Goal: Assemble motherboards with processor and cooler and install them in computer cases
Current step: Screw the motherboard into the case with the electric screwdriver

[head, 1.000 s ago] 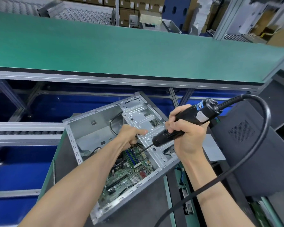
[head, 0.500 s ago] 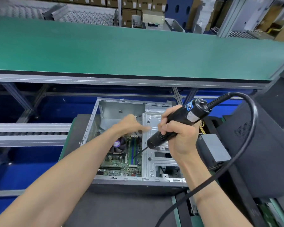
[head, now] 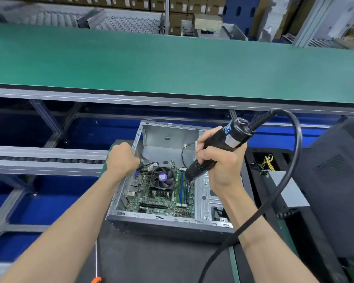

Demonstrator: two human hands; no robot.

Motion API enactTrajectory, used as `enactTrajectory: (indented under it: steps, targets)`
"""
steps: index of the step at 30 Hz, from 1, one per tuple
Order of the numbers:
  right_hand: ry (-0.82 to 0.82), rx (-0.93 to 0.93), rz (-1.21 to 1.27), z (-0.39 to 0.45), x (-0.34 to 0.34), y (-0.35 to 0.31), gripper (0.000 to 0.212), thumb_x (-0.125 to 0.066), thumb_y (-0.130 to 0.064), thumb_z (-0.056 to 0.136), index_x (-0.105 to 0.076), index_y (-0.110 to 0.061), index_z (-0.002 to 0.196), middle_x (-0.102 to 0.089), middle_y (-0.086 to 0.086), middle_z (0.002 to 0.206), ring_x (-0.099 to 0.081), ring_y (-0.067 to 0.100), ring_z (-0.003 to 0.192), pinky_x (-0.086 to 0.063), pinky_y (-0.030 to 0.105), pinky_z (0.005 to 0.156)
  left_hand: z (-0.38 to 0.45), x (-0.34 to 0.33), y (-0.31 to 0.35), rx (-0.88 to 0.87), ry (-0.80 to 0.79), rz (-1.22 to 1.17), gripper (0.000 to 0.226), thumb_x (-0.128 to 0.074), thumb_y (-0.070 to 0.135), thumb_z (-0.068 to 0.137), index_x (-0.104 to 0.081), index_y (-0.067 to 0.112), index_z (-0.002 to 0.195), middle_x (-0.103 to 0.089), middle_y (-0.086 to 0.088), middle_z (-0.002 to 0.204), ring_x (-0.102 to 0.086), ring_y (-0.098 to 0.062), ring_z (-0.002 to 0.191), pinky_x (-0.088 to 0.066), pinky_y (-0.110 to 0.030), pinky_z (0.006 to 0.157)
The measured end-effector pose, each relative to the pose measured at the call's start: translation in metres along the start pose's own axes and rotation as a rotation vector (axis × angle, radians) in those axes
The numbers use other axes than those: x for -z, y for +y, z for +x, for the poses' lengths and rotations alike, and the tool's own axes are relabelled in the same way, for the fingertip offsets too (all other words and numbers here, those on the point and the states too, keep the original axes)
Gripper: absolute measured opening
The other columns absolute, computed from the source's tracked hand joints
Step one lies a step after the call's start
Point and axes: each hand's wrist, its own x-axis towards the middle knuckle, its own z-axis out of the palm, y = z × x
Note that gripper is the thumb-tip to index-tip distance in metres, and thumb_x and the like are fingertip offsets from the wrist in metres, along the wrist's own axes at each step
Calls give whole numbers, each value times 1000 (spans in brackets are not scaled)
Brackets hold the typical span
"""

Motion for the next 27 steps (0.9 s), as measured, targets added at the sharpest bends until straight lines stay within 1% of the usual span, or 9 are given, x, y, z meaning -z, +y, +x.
enactTrajectory:
  steps: [2, 5, 8, 10, 13, 16, 19, 22, 27]
  targets:
    - [12, -1, -9, -1, 2, 0, 23, -57, 7, 50, -65, -8, 66, -55, 12, 56, -45, 24, 47, -39, 29, 50, 6, -2, -7, -26, -22, -38, 4, -58, 3, 67, -61, 1, 69, -61, -8, 67, -58, -28, 56, -53, -31, 51]
    - [29, 18, -17, 1, 3, -1, 25, -54, 9, 51, -65, -8, 66, -55, 12, 55, -45, 24, 46, -40, 29, 50, 11, -3, -14, -96, -32, -90, 6, -51, 4, 58, -56, 2, 57, -56, -10, 56, -40, -23, 44, -35, -22, 39]
    - [36, 14, -19, 4, 2, -3, 24, -55, 9, 51, -64, -5, 67, -54, 15, 55, -44, 24, 46, -39, 30, 52, 15, -2, -13, -170, -58, -104, 9, -48, 3, 54, -47, 9, 49, -46, -6, 46, -32, -21, 43, -27, -19, 39]
    - [42, 16, -25, 6, 3, -4, 23, -55, 9, 51, -65, -5, 67, -53, 15, 55, -44, 24, 46, -38, 31, 52, 22, 0, -7, -220, -92, -76, 12, -48, 0, 56, -54, 10, 57, -36, -2, 43, -29, -21, 43, -27, -23, 41]
    - [43, 36, -39, 9, 5, -7, 24, -55, 9, 50, -64, -6, 66, -55, 14, 56, -45, 24, 46, -39, 29, 51, 34, 1, 4, -303, -151, -23, 14, -49, -5, 61, -62, -2, 64, -34, -4, 46, -27, -22, 45, -22, -24, 42]
    - [69, 41, -46, 13, 10, -10, 23, -54, 9, 48, -63, -4, 65, -55, 16, 58, -46, 25, 46, -39, 29, 51, 43, 5, 16, -421, -200, -23, 9, -48, -6, 61, -56, -3, 58, -30, -2, 46, -22, -17, 43, -15, -20, 35]
    - [90, 45, -66, 16, 16, -12, 24, -54, 10, 49, -63, -5, 65, -54, 18, 58, -46, 26, 46, -39, 29, 53, 53, 8, 22, -515, -248, -34, 15, -49, -8, 62, -48, 3, 51, -26, -1, 47, -15, -12, 41, -13, -22, 38]
    - [98, 45, -76, 20, 20, -11, 27, -53, 11, 50, -65, -8, 64, -53, 17, 57, -45, 27, 47, -40, 31, 54, 59, 10, 26, -560, -290, -34, 31, -49, -10, 64, -39, 14, 46, -27, -2, 47, -18, -19, 46, -14, -24, 42]
    - [80, 35, -82, 24, 20, -6, 24, -52, 11, 50, -63, -5, 64, -52, 16, 54, -44, 27, 46, -38, 31, 54, 66, 5, 47, -630, -397, 13, 27, -45, -10, 62, -38, 13, 50, -32, -7, 49, -26, -21, 44, -18, -27, 45]
